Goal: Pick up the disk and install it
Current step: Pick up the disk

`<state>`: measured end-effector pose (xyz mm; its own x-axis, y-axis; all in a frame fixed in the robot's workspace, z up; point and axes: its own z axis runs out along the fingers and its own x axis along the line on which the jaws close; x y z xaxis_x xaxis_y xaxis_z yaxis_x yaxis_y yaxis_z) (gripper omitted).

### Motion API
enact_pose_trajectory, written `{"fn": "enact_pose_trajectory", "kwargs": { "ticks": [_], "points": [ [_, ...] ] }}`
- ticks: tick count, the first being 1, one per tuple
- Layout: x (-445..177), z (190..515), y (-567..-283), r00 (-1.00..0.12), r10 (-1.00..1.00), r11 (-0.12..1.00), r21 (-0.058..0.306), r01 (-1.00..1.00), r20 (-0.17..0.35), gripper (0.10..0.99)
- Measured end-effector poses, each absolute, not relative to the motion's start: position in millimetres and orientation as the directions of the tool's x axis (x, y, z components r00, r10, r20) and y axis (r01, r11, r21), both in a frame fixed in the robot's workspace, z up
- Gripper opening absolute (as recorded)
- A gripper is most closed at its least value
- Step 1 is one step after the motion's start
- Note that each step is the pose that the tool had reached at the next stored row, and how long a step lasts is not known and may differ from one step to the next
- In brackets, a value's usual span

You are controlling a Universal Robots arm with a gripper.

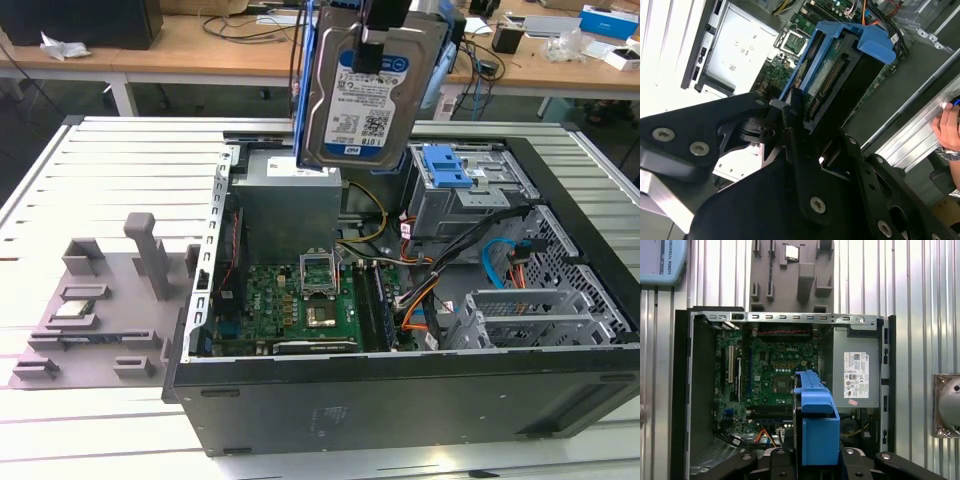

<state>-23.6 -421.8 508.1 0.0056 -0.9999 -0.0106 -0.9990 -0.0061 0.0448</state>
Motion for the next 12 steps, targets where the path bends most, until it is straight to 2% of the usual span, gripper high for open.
{"fn": "enact_pose_trajectory", "kwargs": {
  "ticks": [12],
  "points": [
    [-24, 507, -441, 0.006, -1.000, -0.006, 0.045, -0.999, -0.011, 0.361]
  ]
}}
